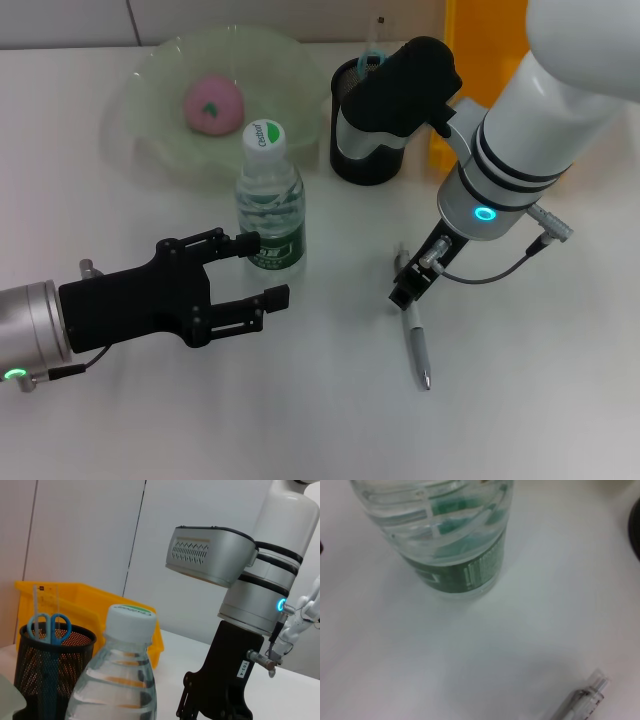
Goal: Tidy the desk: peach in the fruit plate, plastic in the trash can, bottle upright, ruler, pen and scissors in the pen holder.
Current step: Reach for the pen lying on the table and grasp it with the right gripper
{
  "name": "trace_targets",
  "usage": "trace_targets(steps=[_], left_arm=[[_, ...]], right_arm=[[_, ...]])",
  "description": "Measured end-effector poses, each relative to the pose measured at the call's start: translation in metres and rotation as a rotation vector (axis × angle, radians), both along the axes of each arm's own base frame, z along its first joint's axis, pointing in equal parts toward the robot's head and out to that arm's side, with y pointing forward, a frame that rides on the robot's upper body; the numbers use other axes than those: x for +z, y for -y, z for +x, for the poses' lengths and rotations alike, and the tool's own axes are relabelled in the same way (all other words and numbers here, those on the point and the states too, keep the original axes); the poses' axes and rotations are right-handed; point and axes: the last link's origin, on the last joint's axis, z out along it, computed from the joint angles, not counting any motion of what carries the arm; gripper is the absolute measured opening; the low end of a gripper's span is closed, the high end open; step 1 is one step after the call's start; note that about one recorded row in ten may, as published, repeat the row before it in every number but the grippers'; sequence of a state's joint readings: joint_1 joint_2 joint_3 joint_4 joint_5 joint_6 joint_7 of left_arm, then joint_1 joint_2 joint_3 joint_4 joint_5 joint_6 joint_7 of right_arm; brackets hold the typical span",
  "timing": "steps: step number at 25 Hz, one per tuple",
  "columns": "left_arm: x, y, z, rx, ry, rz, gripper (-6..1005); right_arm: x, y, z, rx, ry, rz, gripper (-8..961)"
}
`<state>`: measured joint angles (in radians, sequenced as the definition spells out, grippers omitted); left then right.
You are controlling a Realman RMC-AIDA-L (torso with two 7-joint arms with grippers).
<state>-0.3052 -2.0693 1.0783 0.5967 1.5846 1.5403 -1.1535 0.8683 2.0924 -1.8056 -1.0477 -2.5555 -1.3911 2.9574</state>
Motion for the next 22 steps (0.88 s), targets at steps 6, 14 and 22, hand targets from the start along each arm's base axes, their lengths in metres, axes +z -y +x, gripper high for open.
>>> trace_targets(steps=[6,14,22], left_arm=[[0.0000,0.0002,0.0002,-0.001,0.001,-0.001,766],[0.0001,0.0000,-0.0001,-0.001,-0.001,0.001,765],[0.0005,0.0012,-0.0021,0.001,-0.006,0.006,765]], right_arm=[[-0.0003,0.0001,-0.0005,-0.001,-0.002,-0.002,494],[0.0001,0.0020,-0.0043,-0.015,-0.028,-0.010,417],[-0.0019,0.0063,-0.0062,-0.029,-0.045,-0.031,431]])
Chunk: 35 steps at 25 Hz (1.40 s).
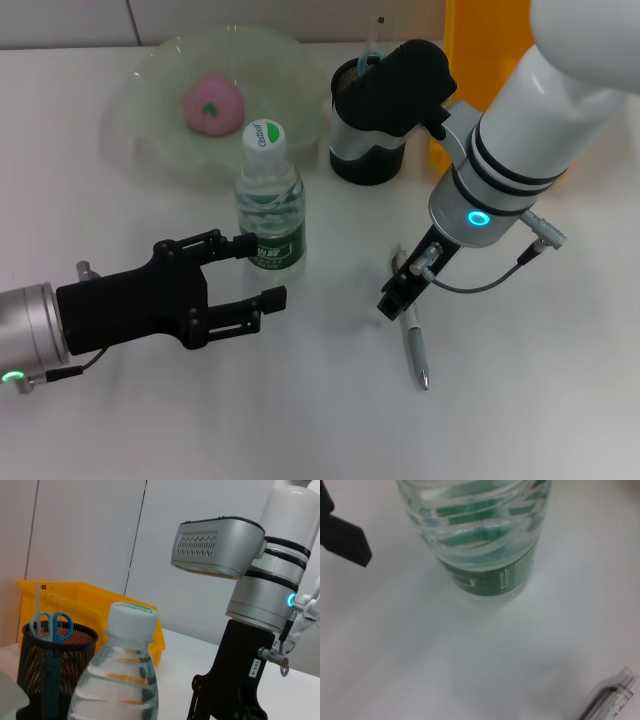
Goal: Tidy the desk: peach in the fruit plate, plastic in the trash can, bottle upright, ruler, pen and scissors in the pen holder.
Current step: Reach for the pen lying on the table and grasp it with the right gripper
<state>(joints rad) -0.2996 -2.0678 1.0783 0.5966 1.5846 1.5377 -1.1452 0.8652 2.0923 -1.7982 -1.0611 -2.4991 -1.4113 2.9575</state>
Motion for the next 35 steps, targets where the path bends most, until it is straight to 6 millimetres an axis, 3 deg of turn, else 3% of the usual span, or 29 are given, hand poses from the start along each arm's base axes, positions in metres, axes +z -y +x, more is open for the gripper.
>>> trace_targets(steps=[7,20,35], left_arm=[[0.000,0.001,-0.001,0.002,-0.001,0.003,766],[0.000,0.001,-0.001,0.002,0.000,0.002,766],[0.000,0.001,-0.001,0.000,0.002,0.002,765]], right_arm=[[0.001,0.000,0.004,-0.013,0.003,0.005,438],[0.002,-0.002,0.011,-0.021,0.023,0.014,632],[0.001,-0.003,0.012,-0.024,0.030,0.014,630]])
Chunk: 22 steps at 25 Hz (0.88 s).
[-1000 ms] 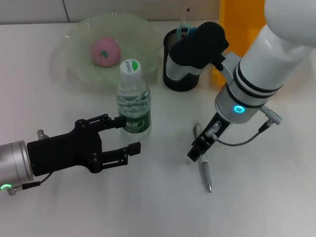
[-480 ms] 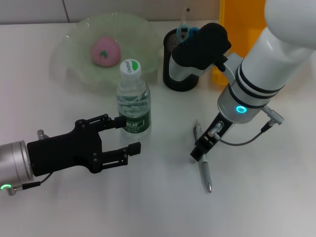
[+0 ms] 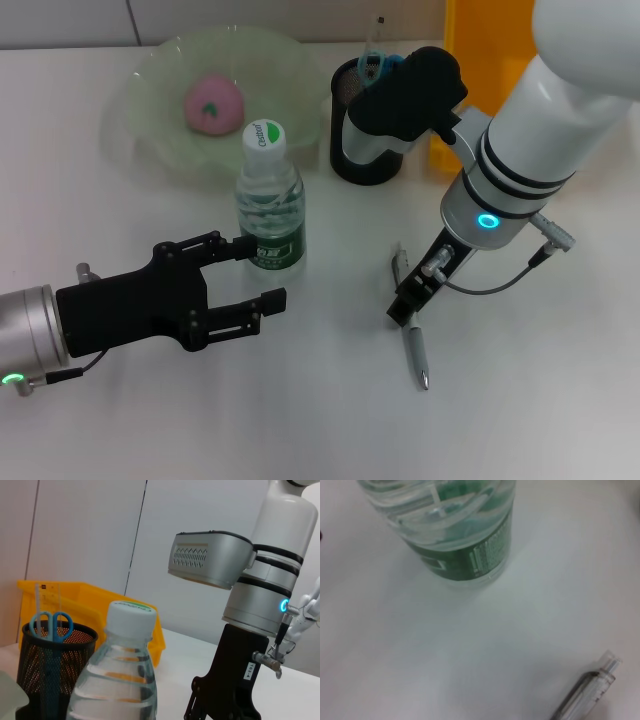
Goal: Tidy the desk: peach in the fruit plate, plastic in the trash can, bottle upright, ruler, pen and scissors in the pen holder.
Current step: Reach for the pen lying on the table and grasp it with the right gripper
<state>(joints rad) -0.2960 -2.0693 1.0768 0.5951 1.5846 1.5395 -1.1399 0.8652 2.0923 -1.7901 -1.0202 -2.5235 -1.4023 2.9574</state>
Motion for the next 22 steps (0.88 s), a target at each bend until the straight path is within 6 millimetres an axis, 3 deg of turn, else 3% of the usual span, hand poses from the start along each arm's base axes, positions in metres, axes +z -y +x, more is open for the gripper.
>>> trace_targets(steps=[10,14,22], left_arm=[[0.0003,0.0004,-0.0003,0.002,0.005,-0.001,765],[0.0009,0.0001,-0.0006,0.003,0.004,0.001,765],[0.0012,0.0001,-0.0009,0.005,0.004,0.003,765]], right_arm=[[-0.0015,-0.0001,-0.0021,0.015,0.005,-0.003,585],[-0.0015,-0.0001,-0.0022,0.015,0.006,-0.005,370],[-0.0011,0.0001,-0.0039,0.018,0.009,-0.009,123]])
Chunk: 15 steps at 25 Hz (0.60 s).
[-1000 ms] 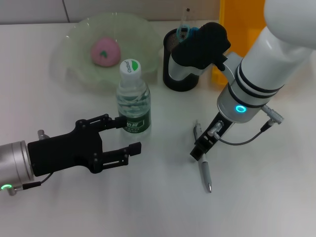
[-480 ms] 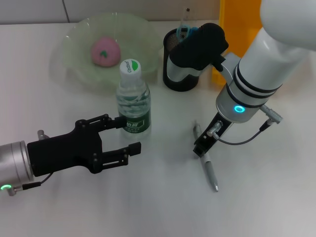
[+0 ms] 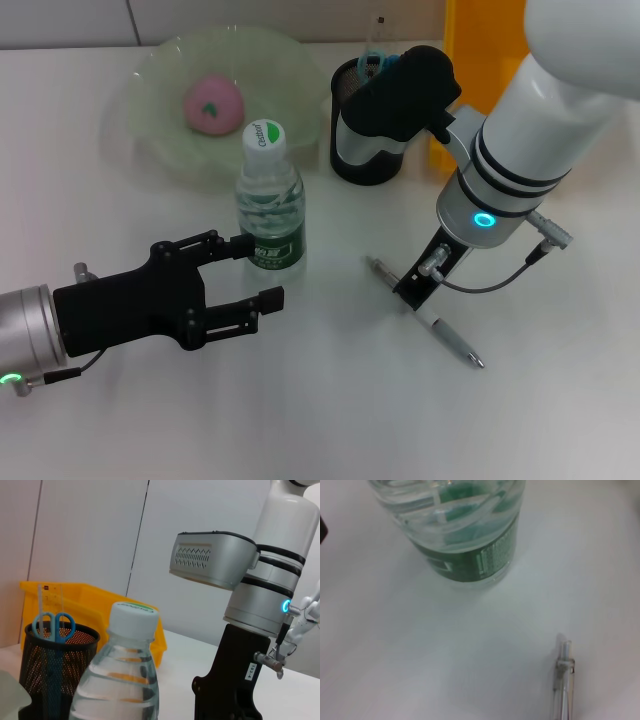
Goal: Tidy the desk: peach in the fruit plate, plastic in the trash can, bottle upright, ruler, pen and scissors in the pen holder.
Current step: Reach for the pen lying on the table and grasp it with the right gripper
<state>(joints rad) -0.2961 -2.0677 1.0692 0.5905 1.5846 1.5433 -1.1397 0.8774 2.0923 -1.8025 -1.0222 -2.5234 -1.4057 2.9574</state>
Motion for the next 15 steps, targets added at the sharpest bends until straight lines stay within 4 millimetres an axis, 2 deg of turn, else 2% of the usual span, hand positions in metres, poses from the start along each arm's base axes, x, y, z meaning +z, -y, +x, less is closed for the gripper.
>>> trace_targets(steps=[4,9,15], left_arm=[[0.0002,0.0001,-0.0003,0.001,0.000,0.001,765],[0.0006,0.0007,-0.0012,0.004,0.000,0.001,765],[0.0006,0.0009,-0.0013,0.004,0.000,0.000,765]], right_arm=[[0.0007,0.0003,-0.0013,0.003,0.000,-0.002,35],[0.0060,0.0028,-0.0045,0.011,-0.020,0.001,17],[0.0065,0.0050,-0.0026,0.006,-0.014,-0.003,91]])
